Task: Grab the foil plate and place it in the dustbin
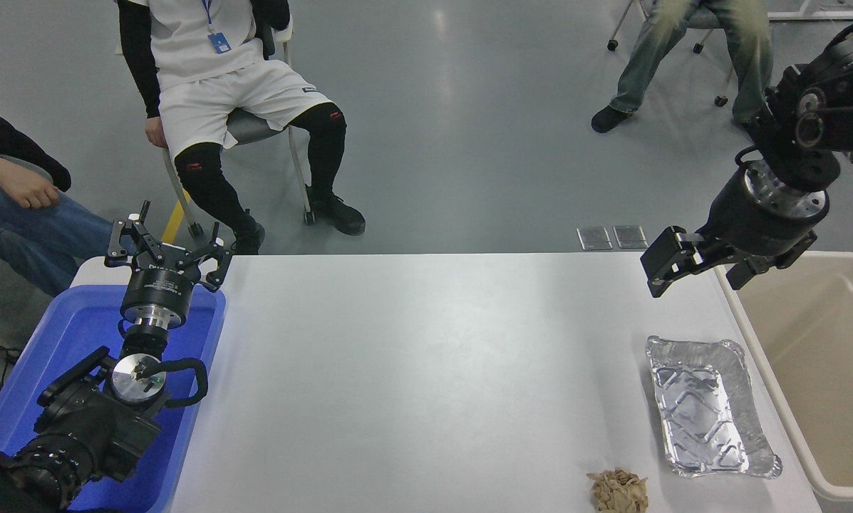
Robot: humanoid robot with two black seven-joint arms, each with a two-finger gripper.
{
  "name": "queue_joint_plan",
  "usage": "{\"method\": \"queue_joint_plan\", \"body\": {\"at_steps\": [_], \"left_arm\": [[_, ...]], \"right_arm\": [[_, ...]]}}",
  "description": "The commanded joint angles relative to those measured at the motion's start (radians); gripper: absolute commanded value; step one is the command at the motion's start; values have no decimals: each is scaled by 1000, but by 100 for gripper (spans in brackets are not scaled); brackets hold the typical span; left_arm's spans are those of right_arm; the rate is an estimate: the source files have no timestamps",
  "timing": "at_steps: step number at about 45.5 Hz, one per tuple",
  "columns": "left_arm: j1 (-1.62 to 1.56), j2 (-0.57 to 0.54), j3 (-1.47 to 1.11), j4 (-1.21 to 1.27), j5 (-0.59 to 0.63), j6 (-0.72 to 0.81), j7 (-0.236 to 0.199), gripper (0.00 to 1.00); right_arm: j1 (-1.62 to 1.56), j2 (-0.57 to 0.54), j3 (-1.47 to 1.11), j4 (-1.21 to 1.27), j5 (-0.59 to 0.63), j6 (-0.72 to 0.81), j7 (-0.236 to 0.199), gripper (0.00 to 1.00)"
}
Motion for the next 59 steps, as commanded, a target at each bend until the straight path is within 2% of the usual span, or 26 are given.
{"method": "queue_joint_plan", "body": {"at_steps": [1,16,26,34,42,53,59], "left_arm": [[0,0,0,0,0,0,0,99],[0,0,0,0,-2,1,0,99],[0,0,0,0,0,1,-1,99],[-2,0,0,0,0,0,-1,99],[0,0,0,0,0,0,0,99],[0,0,0,0,0,0,-1,99],[0,0,0,0,0,0,-1,99]], "right_arm": [[1,-2,-11,-1,0,0,0,100],[-15,-11,-79,-13,0,0,0,100],[-100,-123,-80,-56,-18,0,-2,100],[-208,-155,-77,-149,-35,0,-2,100],[-282,-305,16,-202,-49,0,-3,100],[-466,-322,188,-255,-317,-3,-3,100],[-556,-347,274,-277,-413,-74,-3,100]]}}
